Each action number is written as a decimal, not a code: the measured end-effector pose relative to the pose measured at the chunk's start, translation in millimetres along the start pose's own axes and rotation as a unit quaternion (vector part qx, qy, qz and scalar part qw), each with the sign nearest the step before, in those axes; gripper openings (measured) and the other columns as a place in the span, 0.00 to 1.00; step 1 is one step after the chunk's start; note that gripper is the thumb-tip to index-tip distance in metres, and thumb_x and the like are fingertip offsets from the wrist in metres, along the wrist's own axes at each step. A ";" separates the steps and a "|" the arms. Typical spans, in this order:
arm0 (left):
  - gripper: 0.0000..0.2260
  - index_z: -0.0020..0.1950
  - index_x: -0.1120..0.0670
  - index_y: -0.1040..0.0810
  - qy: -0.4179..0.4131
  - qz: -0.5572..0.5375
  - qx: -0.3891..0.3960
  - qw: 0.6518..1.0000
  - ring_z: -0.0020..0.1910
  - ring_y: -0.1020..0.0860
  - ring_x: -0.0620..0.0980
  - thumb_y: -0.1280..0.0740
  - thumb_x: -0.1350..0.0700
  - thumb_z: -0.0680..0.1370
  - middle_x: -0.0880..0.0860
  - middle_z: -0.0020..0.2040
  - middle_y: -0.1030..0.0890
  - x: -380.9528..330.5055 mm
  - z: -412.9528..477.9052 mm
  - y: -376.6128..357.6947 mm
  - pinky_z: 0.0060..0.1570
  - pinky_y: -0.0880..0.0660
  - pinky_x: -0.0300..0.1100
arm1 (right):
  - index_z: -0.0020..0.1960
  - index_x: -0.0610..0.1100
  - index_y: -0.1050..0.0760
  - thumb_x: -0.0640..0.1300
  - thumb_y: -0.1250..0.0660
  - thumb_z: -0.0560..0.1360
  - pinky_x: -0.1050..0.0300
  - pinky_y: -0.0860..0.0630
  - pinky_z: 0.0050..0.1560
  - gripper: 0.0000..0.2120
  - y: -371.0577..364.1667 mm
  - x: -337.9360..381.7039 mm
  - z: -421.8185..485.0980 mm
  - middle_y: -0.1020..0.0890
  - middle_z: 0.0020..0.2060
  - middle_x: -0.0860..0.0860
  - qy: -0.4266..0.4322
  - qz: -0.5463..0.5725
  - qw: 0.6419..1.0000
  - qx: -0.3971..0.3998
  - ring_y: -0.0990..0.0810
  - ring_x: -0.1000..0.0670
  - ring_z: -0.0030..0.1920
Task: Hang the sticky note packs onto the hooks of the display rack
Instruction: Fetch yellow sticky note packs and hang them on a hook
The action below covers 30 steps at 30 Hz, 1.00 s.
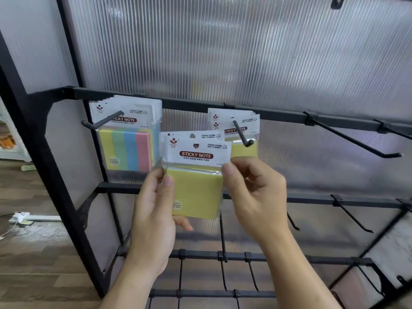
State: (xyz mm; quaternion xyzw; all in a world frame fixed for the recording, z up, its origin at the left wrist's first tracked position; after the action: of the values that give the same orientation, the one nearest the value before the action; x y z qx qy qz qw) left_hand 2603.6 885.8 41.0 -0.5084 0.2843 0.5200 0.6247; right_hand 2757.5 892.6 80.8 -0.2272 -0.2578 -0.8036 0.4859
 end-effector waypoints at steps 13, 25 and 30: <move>0.11 0.46 0.40 0.19 0.009 0.002 0.044 0.999 0.38 0.21 0.49 0.41 0.44 0.76 0.49 0.46 0.17 -4.0 -7.7 -10.8 0.24 0.27 0.41 | 0.39 0.49 0.23 0.42 0.36 0.77 0.66 0.34 0.27 0.09 11.6 8.7 -7.8 0.22 0.31 0.53 -0.012 0.010 0.998 -0.054 0.28 0.58 0.28; 0.10 0.45 0.42 0.19 -0.005 -0.005 0.003 1.000 0.42 0.24 0.53 0.41 0.46 0.76 0.51 0.47 0.18 -6.6 -9.3 -6.5 0.24 0.28 0.39 | 0.49 0.51 0.28 0.38 0.36 0.77 0.66 0.31 0.30 0.08 29.6 24.7 -8.3 0.23 0.29 0.57 0.044 0.046 0.983 -0.173 0.25 0.58 0.29; 0.11 0.50 0.46 0.20 -0.011 -0.007 -0.009 1.000 0.40 0.23 0.48 0.41 0.46 0.76 0.49 0.48 0.17 -8.6 -10.7 -1.7 0.24 0.28 0.38 | 0.52 0.54 0.29 0.36 0.37 0.78 0.62 0.34 0.27 0.12 34.4 28.7 -4.4 0.25 0.26 0.51 0.074 0.037 0.977 -0.197 0.30 0.52 0.25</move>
State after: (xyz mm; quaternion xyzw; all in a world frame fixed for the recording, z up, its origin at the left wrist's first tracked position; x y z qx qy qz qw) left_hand 2604.4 872.8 45.8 -0.5101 0.2695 0.5234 0.6271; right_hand 2775.8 857.2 101.7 -0.2680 -0.0494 -0.8345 0.4789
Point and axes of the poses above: each hand's wrist, its own z-axis towards the middle knuckle, its own y-axis out of the back of the hand, x = y × z, the point moved 3 cm from there along z, towards the middle knuckle
